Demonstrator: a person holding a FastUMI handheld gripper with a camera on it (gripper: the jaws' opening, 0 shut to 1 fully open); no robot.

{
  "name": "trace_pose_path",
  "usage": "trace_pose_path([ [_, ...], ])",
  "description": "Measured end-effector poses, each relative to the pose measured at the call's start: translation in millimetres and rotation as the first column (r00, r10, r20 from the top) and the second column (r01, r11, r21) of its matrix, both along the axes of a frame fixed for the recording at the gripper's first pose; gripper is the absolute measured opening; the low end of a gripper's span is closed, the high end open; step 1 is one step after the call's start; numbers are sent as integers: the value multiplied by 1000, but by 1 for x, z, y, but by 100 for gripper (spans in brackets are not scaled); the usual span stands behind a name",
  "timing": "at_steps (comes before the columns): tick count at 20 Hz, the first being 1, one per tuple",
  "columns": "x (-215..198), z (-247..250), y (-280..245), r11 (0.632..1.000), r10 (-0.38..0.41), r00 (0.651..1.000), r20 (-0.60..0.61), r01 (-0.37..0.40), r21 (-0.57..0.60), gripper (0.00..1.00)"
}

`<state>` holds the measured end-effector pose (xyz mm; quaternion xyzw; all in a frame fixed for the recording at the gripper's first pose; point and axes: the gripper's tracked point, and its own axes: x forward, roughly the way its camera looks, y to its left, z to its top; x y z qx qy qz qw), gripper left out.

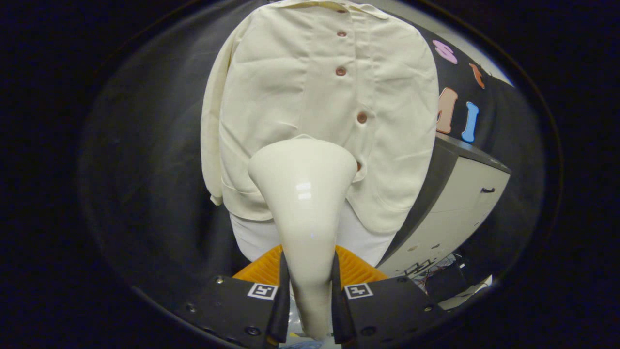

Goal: Iron the clothes twice with a garment steamer, once on the left side and once on the right side.

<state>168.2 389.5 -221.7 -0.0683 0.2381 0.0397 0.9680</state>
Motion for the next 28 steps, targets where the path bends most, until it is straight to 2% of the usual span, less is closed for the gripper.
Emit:
trace_pose_path([
  [8,-50,87,-29,999,-10,996,94,7,34,36],
  [12,-54,135,-47,997,-34,985,167,23,68,36],
  [15,-53,152,-60,997,-37,983,179,24,77,36],
  [19,-40,186,-76,996,-45,976,213,29,79,36],
  [25,2,248,-90,996,-57,961,271,36,83,35],
  [28,30,252,-103,995,-71,960,270,51,83,36],
])
